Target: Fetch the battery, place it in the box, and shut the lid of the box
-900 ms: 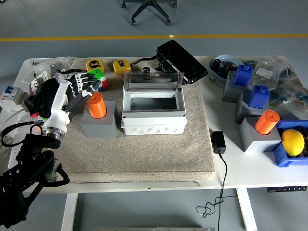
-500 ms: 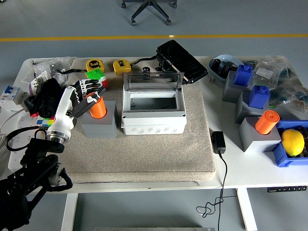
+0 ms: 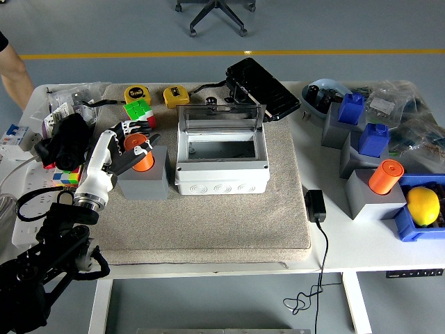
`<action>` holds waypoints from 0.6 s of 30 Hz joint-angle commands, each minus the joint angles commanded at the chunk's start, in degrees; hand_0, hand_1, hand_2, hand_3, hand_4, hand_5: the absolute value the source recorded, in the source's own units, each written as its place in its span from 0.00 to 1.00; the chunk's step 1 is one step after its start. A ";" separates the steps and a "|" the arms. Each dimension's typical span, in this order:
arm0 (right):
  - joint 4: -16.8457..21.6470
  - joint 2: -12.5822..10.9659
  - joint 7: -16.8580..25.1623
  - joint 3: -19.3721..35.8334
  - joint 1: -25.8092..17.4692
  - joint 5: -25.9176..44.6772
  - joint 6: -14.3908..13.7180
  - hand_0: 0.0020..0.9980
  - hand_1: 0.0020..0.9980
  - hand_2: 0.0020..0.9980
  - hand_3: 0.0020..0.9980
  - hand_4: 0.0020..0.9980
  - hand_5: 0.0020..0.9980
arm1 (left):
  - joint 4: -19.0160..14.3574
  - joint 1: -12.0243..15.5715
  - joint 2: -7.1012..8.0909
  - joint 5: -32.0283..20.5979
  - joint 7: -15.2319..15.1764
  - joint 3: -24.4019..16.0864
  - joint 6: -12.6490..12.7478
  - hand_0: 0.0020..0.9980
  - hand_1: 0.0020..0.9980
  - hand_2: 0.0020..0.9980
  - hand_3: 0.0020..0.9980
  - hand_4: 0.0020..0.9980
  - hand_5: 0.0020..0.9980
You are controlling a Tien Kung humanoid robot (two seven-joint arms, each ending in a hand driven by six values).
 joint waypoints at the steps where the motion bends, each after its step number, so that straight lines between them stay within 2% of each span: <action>1: 0.00 0.00 0.00 -0.01 0.01 0.00 0.00 0.60 0.61 0.58 0.57 0.94 0.45 | 0.04 0.00 -0.03 -0.15 -0.05 0.00 -0.02 0.61 0.59 0.58 0.57 1.00 0.25; 5: 0.00 0.02 0.03 0.10 -0.01 -0.02 -0.03 0.60 0.61 0.58 0.57 0.94 0.45 | 0.39 -0.23 -0.16 -1.67 -0.50 0.26 -0.24 0.61 0.59 0.58 0.57 1.00 0.25; 6: 0.00 0.01 0.03 0.12 -0.01 -0.03 -0.04 0.60 0.61 0.58 0.57 0.94 0.45 | 0.51 -0.33 -0.17 -1.91 -0.54 0.36 -0.27 0.54 0.56 0.57 0.55 1.00 0.20; 11: 0.00 0.04 0.03 0.20 -0.04 -0.06 -0.03 0.60 0.61 0.58 0.57 0.94 0.45 | 1.03 -0.59 -0.26 -3.06 -0.58 0.77 -0.49 0.54 0.56 0.57 0.55 1.00 0.20; 12: -0.02 0.06 0.04 0.20 -0.07 -0.06 -0.04 0.60 0.61 0.58 0.57 0.94 0.45 | 1.18 -0.64 -0.35 -3.43 -0.71 0.84 -0.48 0.52 0.53 0.56 0.55 1.00 0.11; 17: 0.01 0.12 0.12 0.18 -0.10 -0.07 -0.09 0.60 0.61 0.58 0.57 0.94 0.45 | 1.71 -1.01 -0.80 -4.42 -1.12 0.99 -0.33 0.52 0.53 0.56 0.55 1.00 0.11; 18: 0.01 0.13 0.16 0.16 -0.08 -0.08 -0.12 0.60 0.61 0.58 0.57 0.94 0.45 | 1.83 -1.17 -0.92 -4.47 -1.20 1.08 -0.16 0.48 0.50 0.52 0.53 0.96 0.01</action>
